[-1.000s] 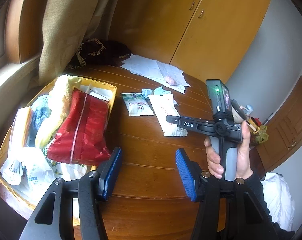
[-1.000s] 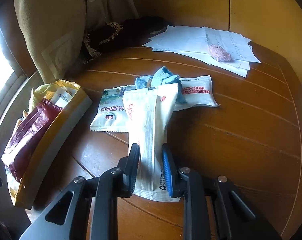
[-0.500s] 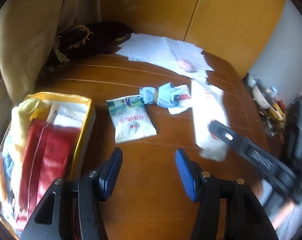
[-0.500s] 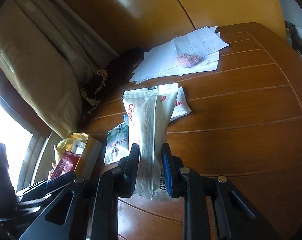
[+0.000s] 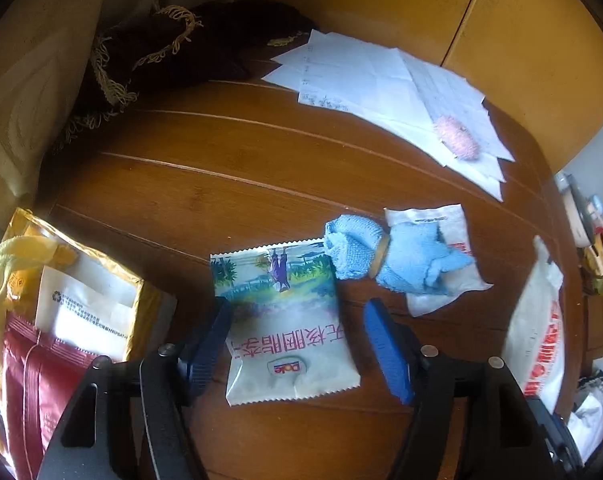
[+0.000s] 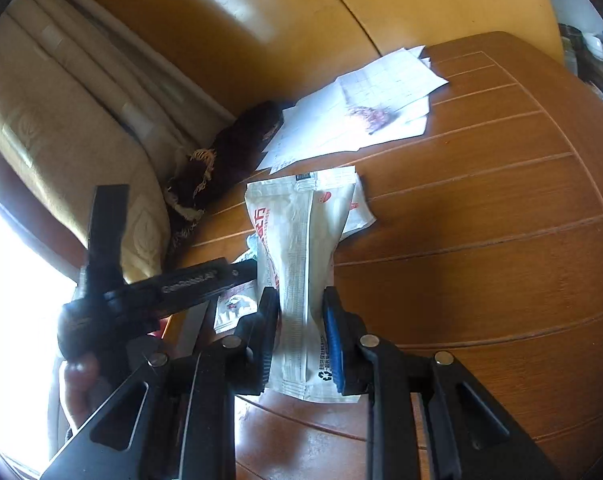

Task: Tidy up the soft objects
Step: 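Lift the white red-lettered packet with right tool while left tool hovers over the landscape packet, then carry the landscape packet with left tool and red-lettered packet with right tool into the tray, release, then move both open tools back toward the blue cloth and white packet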

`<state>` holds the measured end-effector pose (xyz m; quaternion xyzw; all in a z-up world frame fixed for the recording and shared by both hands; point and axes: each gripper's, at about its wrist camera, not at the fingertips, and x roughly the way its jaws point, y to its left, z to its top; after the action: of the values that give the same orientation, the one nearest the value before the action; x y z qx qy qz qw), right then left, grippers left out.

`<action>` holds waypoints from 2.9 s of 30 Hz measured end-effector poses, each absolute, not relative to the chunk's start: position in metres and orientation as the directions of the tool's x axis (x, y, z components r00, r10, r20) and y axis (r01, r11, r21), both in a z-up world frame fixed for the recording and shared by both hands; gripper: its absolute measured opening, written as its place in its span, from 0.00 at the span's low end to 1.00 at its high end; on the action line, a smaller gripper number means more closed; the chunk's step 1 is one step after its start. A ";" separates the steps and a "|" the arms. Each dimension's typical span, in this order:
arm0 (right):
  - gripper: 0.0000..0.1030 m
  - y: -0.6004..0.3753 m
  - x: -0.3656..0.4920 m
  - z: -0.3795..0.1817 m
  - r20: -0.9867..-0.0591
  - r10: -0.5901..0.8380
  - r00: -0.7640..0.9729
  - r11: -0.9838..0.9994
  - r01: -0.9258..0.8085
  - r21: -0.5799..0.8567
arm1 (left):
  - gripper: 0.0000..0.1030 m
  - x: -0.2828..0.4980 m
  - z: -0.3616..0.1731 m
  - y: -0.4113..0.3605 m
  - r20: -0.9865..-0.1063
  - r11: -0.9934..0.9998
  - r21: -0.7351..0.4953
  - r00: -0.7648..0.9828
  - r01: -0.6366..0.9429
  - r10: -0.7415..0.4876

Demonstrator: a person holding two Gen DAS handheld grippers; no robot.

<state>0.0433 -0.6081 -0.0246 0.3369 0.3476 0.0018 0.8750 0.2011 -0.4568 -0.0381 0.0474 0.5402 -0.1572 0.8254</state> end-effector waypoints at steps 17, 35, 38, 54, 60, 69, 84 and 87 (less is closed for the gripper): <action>0.22 -0.609 0.044 -0.027 -0.620 0.233 0.749 0.772 0.245 0.587 | 0.64 0.168 -0.034 -0.436 -0.895 0.946 -0.039 0.410 0.322 -0.176; 0.22 -0.575 0.044 -0.015 -0.543 0.303 0.783 0.830 0.063 0.554 | 0.64 0.035 0.058 -0.270 -0.717 0.884 -0.321 0.523 0.340 -0.461; 0.22 -0.553 0.047 -0.009 -0.554 0.351 0.755 0.827 0.027 0.562 | 0.64 0.032 0.062 -0.235 -0.692 0.893 -0.329 0.564 0.309 -0.450; 0.22 -0.427 0.136 0.006 -0.697 0.353 0.624 0.924 -0.117 0.363 | 0.63 0.095 0.024 -0.159 -0.737 0.924 -0.339 0.560 0.176 -0.377; 0.22 -0.419 0.161 -0.006 -0.739 0.294 0.607 0.949 -0.089 0.304 | 0.63 0.106 0.015 -0.174 -0.761 0.932 -0.301 0.537 0.203 -0.363; 0.24 -0.384 0.176 -0.006 -0.752 0.307 0.583 0.952 -0.180 0.249 | 0.65 0.113 0.000 -0.189 -0.791 0.934 -0.271 0.500 0.231 -0.353; 0.49 -0.410 0.136 0.015 -0.694 0.318 0.646 0.945 -0.153 0.290 | 0.70 0.086 0.024 -0.175 -0.711 0.919 -0.347 0.585 0.188 -0.389; 0.50 -0.423 0.118 0.017 -0.676 0.349 0.649 0.927 -0.133 0.351 | 0.71 0.067 0.038 -0.174 -0.681 0.918 -0.339 0.620 0.204 -0.389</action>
<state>0.1182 -0.4228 0.0172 0.1361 0.3970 0.1340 0.8977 0.0673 -0.1738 0.0383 -0.1148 0.4029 -0.1662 0.8927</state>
